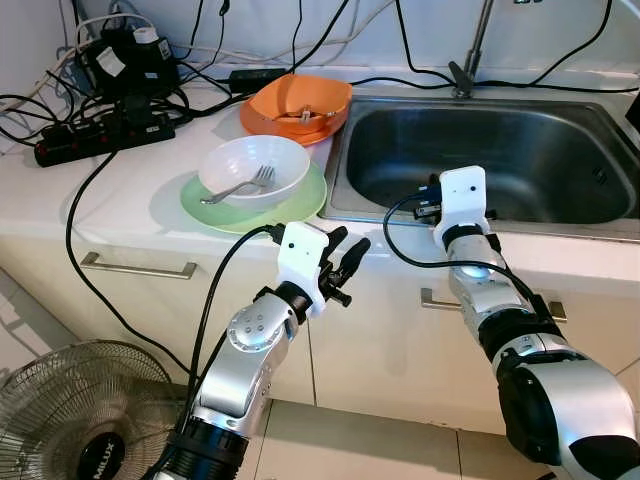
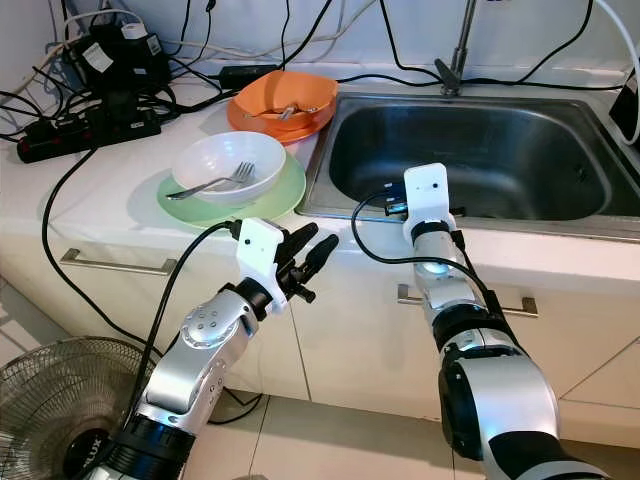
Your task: Kitchen organization
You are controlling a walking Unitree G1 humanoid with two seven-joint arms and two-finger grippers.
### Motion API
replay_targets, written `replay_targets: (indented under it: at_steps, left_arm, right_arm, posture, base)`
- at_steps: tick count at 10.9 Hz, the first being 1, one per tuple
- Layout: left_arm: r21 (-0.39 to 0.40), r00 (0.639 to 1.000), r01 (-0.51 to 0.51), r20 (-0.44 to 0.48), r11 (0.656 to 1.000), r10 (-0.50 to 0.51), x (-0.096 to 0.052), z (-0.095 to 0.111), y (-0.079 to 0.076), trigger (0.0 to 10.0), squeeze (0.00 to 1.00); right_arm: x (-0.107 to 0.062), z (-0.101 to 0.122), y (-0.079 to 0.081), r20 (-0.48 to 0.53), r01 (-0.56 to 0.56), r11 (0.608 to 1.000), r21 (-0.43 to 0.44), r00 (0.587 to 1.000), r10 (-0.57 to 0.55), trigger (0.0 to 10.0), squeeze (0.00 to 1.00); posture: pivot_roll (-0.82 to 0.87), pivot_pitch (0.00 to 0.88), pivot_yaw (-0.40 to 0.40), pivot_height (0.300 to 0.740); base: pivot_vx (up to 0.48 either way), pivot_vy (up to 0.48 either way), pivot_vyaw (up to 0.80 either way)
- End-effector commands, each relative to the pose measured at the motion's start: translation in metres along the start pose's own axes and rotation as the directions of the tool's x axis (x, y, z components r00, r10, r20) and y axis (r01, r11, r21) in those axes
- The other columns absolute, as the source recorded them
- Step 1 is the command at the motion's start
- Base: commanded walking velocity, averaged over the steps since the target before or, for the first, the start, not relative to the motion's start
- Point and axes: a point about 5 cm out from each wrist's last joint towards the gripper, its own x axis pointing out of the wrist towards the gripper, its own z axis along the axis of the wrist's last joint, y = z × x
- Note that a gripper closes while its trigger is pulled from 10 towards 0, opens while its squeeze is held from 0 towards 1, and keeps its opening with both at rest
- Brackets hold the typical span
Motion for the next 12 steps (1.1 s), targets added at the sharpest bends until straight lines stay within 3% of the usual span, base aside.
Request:
replay_targets:
  at_steps: [1, 5, 8, 10, 12]
  left_arm:
    - [-0.002, 1.0, -0.009, -0.013, 1.0, 0.009, 0.0, -0.002, 0.001, 10.0, 0.0]
    - [0.018, 0.999, -0.042, 0.005, 0.999, 0.042, 0.001, 0.0, 0.004, 10.0, 0.0]
    - [0.032, 0.988, -0.134, 0.075, 0.99, 0.132, 0.003, 0.009, 0.016, 10.0, 0.0]
    - [0.038, 0.986, -0.149, 0.085, 0.988, 0.145, 0.005, 0.008, 0.017, 10.0, 0.0]
    - [0.04, 0.979, -0.18, 0.109, 0.983, 0.175, 0.006, 0.008, 0.019, 10.0, 0.0]
  right_arm:
    - [0.002, 0.001, 0.001, -0.016, -0.003, 1.0, 0.006, 1.0, 0.003, 10.0, 0.04]
    - [0.002, 0.008, 0.002, 0.041, 0.012, 0.999, 0.039, 0.999, -0.014, 10.0, 0.0]
    - [0.0, 0.032, -0.003, 0.223, 0.042, 0.993, 0.108, 0.973, -0.065, 10.0, 0.0]
    - [-0.011, 0.031, -0.002, 0.278, 0.05, 0.99, 0.135, 0.957, -0.086, 10.0, 0.0]
    - [-0.04, 0.019, 0.008, 0.316, -0.004, 0.995, 0.103, 0.948, -0.028, 10.0, 0.0]
  posture:
    - [0.12, 0.0, 0.071, 0.74]
    - [0.11, 0.0, 0.074, 0.74]
    - [0.08, 0.0, 0.08, 0.74]
    - [0.06, 0.0, 0.081, 0.74]
    - [0.05, 0.0, 0.081, 0.74]
  base:
    - [0.0, 0.0, 0.0]
    - [0.0, 0.0, 0.0]
    - [0.0, 0.0, 0.0]
    - [0.0, 0.0, 0.0]
    - [0.0, 0.0, 0.0]
